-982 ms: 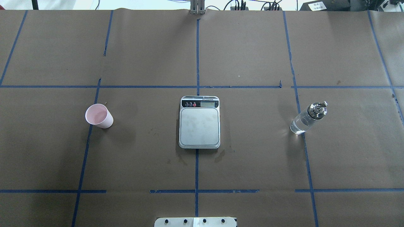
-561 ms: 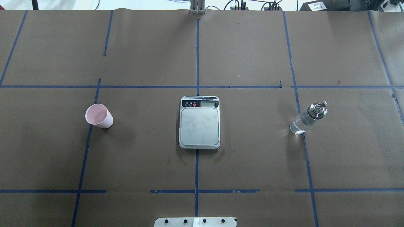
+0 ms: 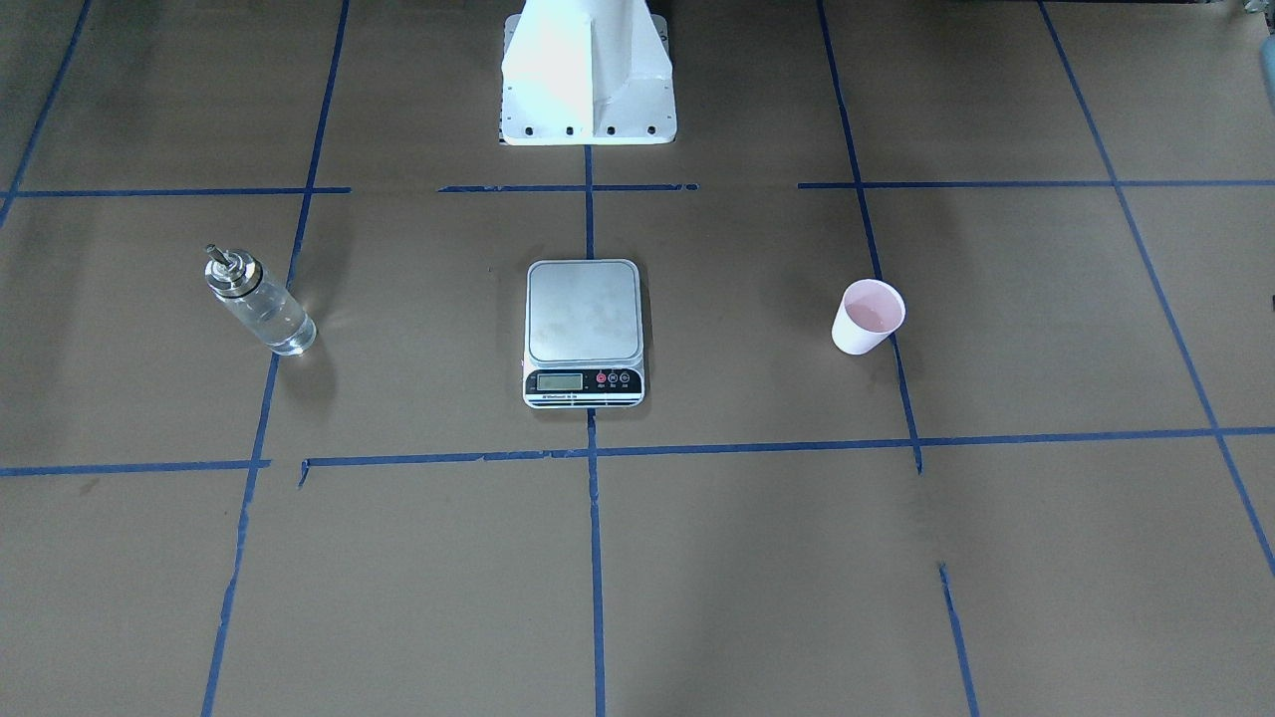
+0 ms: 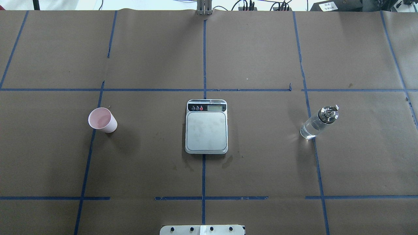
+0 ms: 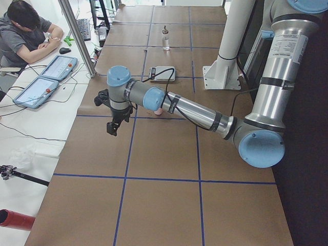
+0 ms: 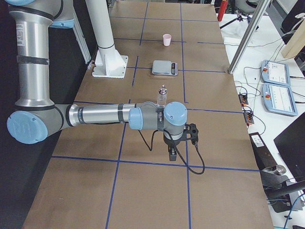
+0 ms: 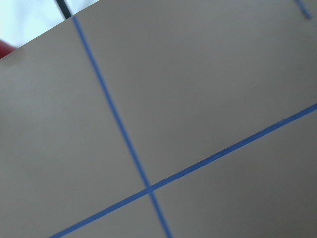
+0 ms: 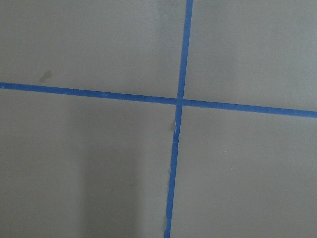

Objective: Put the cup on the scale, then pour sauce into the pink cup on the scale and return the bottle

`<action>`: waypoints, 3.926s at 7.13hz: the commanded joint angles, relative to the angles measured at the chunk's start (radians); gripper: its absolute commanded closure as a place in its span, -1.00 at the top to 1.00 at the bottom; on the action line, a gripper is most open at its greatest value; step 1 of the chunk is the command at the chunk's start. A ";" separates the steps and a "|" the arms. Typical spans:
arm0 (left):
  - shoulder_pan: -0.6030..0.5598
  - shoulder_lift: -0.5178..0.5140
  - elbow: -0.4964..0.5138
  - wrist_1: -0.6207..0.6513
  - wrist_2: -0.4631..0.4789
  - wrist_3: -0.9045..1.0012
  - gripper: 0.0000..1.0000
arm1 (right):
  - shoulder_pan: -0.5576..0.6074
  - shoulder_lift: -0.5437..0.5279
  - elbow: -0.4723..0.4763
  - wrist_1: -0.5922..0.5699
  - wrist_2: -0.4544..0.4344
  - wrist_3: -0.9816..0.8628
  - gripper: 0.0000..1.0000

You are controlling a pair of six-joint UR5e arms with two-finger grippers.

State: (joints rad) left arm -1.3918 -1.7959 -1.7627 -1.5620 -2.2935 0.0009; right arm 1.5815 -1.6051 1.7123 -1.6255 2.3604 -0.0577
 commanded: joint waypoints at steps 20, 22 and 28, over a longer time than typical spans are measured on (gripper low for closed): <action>0.645 0.084 -0.060 -0.431 0.255 -1.277 -0.03 | -0.002 0.037 0.004 0.000 0.026 0.024 1.00; 0.652 0.084 -0.061 -0.429 0.278 -1.279 -0.99 | -0.002 0.039 0.004 -0.001 0.026 0.022 1.00; 0.594 -0.285 -0.259 0.202 0.267 -1.361 -1.00 | 0.000 0.054 0.009 -0.008 0.045 0.022 1.00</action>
State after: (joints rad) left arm -0.7945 -1.9456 -2.0206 -1.4809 -2.0197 -1.2992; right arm 1.5809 -1.5512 1.7198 -1.6324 2.3973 -0.0353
